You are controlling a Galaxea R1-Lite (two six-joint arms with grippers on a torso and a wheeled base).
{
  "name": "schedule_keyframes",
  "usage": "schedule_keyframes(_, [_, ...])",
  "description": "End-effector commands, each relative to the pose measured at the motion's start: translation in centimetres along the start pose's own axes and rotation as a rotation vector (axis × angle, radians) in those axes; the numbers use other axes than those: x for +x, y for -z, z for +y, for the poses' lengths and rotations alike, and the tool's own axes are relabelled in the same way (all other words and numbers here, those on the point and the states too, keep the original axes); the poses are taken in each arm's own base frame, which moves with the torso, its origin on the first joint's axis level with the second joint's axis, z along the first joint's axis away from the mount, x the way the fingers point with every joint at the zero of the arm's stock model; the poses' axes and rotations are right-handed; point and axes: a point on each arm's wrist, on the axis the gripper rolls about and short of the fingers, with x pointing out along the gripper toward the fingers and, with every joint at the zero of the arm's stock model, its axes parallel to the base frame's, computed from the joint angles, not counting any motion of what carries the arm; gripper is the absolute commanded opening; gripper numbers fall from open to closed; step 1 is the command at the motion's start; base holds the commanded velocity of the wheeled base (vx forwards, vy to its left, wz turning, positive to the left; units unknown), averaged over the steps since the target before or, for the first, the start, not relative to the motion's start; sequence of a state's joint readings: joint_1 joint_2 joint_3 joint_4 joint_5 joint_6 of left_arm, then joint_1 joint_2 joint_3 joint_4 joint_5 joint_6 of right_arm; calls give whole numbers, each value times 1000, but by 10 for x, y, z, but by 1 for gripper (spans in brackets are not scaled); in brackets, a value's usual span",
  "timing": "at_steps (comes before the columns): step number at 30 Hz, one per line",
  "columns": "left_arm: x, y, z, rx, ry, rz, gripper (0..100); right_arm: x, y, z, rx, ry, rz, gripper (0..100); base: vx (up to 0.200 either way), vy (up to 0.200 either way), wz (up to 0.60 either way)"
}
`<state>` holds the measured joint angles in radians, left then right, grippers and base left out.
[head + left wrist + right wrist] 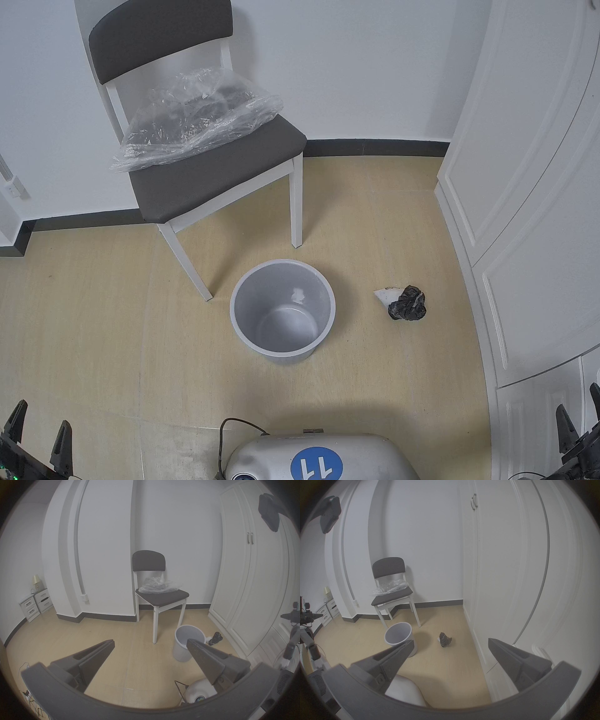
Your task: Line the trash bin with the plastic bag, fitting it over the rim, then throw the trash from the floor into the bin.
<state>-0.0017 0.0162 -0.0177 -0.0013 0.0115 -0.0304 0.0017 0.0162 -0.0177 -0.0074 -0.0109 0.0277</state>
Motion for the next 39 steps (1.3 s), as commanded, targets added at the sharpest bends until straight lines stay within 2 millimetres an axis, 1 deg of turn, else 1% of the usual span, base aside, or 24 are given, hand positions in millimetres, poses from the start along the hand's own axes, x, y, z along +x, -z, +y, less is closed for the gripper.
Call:
schedule_keyframes(1, [0,5,0,0,-1,6,100,0,5,0,0,0,1,100,0,0,0])
schedule_keyframes(6, [0,5,0,34,5,4,100,0,5,0,0,0,0,100,0,0,0])
schedule_keyframes(15, [0,5,0,40,11,6,100,0,5,0,0,0,0,100,0,0,0])
schedule_keyframes(23, [0,5,0,29,8,6,100,0,5,0,-26,-8,3,100,0,0,0])
schedule_keyframes(39, [0,3,0,9,7,-14,100,0,5,0,-3,0,-3,100,0,0,0])
